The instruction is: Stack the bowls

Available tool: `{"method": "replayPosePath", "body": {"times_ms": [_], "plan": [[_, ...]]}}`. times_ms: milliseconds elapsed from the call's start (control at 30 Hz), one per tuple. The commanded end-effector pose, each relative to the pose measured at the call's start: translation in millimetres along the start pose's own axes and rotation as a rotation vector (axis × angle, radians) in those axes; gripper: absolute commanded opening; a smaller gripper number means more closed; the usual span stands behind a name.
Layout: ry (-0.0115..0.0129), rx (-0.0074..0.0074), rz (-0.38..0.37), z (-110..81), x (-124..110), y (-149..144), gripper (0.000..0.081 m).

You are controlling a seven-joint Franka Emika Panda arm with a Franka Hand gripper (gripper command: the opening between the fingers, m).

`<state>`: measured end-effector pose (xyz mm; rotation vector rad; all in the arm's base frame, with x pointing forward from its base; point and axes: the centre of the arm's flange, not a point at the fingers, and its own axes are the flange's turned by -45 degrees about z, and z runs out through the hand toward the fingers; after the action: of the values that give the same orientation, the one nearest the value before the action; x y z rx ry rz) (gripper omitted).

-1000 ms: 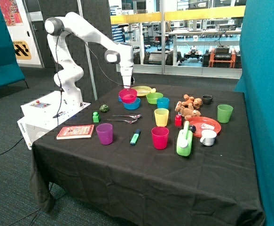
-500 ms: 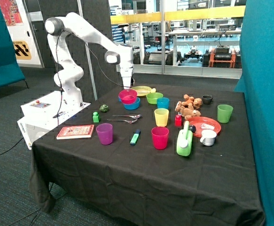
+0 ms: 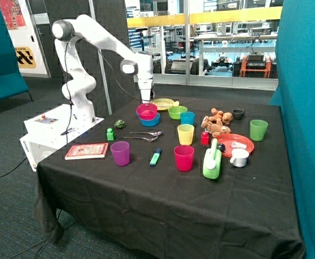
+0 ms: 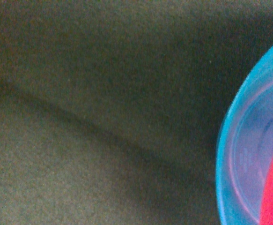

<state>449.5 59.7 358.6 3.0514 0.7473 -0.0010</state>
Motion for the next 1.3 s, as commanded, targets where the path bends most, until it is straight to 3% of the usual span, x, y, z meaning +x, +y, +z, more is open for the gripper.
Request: {"method": "replayPosePath", "body": {"times_ms": [0,567,1067,1267], "plan": [[0.0006,-0.0001,0.003,1.1,1,0,0.0],[0.0006,-0.0001,0.025,1.7,12,13,0.0],[0.0006,-0.0001,0.015,5.8,8,6,0.0],[0.0006,-0.0001,0.016,6.0,7,7,0.0192]]}}
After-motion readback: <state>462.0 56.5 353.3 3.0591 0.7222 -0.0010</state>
